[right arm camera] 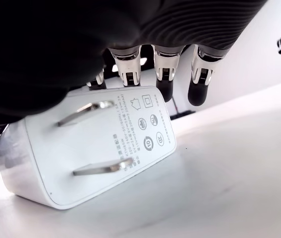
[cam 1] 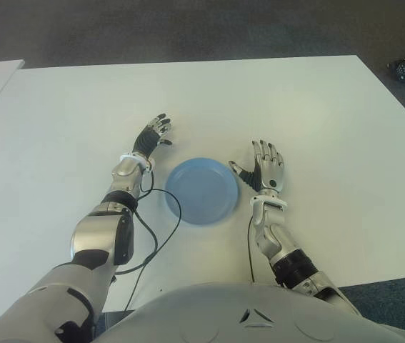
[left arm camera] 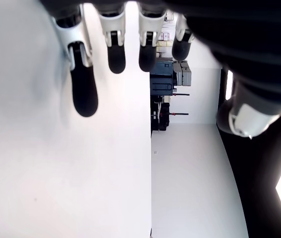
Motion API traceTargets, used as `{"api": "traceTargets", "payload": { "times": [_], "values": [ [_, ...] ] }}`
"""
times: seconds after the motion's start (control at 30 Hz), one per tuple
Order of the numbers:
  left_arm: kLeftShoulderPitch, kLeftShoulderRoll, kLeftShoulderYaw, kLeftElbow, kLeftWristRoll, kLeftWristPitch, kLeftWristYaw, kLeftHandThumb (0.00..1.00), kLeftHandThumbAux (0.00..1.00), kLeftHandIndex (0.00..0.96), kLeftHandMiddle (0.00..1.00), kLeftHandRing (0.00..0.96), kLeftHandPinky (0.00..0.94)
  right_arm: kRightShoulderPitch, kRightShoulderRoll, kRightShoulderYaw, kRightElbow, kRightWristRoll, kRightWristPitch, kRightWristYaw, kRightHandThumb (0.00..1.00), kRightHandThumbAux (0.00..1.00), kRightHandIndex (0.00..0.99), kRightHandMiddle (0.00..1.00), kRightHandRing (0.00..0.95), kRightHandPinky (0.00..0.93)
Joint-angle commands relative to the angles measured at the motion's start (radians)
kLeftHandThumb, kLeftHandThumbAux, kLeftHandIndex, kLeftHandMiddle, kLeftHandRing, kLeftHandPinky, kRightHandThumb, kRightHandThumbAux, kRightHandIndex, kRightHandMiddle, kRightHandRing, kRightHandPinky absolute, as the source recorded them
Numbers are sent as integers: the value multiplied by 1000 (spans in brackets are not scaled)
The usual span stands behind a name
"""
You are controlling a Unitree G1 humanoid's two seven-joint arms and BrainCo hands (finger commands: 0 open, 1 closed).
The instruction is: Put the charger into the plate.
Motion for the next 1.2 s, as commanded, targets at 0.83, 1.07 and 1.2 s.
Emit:
{"api": "traceTargets", "payload": {
  "times": [0.83, 1.07, 1.2],
  "values": [
    [56, 6, -9, 19, 8, 46, -35, 0, 472, 33, 113, 123, 151, 149, 27, 29, 263, 88, -10, 34, 298, 255, 0, 0, 0, 24],
    [52, 9, -9, 21, 8, 50, -35, 0, 468, 30, 111, 120, 145, 152, 24, 24, 215, 88, 6, 48, 298, 268, 0, 0, 0, 9],
    [47, 15, -8, 20, 7, 55, -41, 0, 468, 29, 109, 118, 143, 147, 28, 18, 175, 89, 21, 58, 316, 276, 0, 0, 0, 5]
  ]
}}
